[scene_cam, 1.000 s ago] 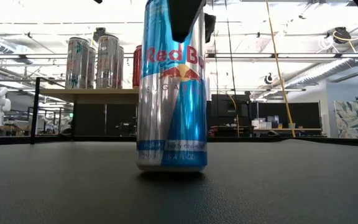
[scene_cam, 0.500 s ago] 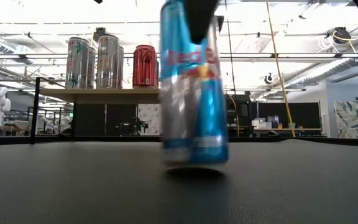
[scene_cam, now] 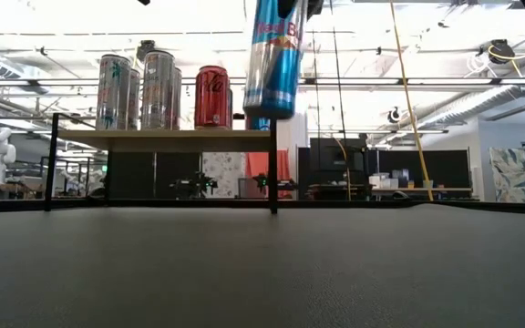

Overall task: Place canned beverage on shelf
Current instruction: Put the blue soda can aligned with the blue soda can on the shelf

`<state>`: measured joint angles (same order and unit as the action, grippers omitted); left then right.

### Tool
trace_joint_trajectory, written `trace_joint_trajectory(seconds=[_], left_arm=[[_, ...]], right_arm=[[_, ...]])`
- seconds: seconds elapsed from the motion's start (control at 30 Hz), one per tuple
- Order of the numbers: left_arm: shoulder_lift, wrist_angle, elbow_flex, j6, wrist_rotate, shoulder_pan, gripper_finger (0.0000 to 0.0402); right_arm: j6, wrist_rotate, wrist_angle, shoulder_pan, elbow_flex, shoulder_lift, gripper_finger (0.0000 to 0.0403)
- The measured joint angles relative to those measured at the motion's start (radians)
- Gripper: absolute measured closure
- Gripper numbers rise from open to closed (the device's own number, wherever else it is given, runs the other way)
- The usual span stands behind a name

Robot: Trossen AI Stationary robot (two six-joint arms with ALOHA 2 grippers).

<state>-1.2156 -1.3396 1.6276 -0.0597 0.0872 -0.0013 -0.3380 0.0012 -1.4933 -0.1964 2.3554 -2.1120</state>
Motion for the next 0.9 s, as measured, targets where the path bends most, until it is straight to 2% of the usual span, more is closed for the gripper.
trace_joint_trajectory(seconds=[0.3, 0.7, 0.9], left_arm=[[0.0, 0.0, 0.0, 0.001, 0.0, 0.0, 0.0011], [0.0, -0.001, 0.0, 0.002, 0.0, 0.0, 0.0011], [0.0, -0.001, 0.0, 0.001, 0.0, 0.0, 0.0011]], right_arm=[[0.083, 0.105, 0.021, 0.177, 0.0, 0.117, 0.0209], [0.292, 0.116, 0.162, 0.371, 0.0, 0.131, 0.0209], [0.299, 0.154, 0.154, 0.439, 0.0, 0.132, 0.0209]])
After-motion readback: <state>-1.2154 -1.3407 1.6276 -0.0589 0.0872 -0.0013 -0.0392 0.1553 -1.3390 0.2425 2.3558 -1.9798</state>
